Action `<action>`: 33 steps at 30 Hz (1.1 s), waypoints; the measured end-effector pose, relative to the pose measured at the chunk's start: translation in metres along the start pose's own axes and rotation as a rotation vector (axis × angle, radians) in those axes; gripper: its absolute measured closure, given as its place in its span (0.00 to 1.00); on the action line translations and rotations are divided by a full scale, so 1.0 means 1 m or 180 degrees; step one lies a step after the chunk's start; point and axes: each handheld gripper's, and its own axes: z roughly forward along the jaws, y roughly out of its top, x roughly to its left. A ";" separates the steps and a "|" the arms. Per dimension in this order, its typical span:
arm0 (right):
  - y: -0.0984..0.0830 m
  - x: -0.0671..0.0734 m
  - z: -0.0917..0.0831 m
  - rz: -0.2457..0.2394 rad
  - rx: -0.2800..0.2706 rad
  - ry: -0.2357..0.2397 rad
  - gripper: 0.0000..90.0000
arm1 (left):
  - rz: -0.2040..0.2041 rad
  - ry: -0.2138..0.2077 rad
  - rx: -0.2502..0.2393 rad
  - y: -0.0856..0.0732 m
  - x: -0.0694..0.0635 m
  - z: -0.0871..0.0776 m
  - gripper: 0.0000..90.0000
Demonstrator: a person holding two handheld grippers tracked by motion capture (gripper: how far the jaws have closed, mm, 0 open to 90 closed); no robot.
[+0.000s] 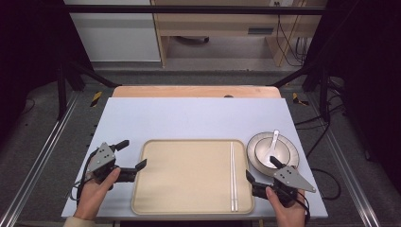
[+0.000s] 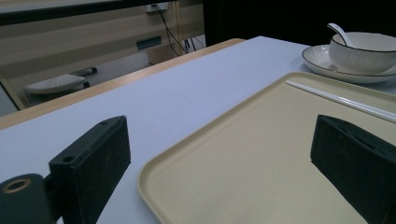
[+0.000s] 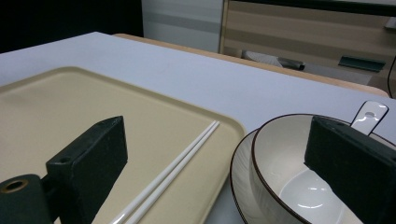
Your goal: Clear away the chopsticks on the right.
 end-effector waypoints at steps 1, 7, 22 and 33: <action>0.000 0.000 0.000 0.0003 0.0000 -0.0002 0.07 | -0.0008 0.0018 -0.0028 -0.001 0.001 -0.002 0.05; 0.000 0.000 0.000 0.0002 -0.0005 -0.0007 0.07 | -0.0031 0.0115 -0.0069 -0.007 0.008 -0.016 0.05; 0.000 -0.001 -0.001 0.0008 -0.0015 -0.0013 0.07 | -0.0072 0.0257 -0.0218 -0.021 0.020 -0.043 0.05; 0.000 0.000 -0.001 0.0016 -0.0039 -0.0017 0.07 | -0.0118 0.0385 -0.0297 -0.034 0.026 -0.056 0.05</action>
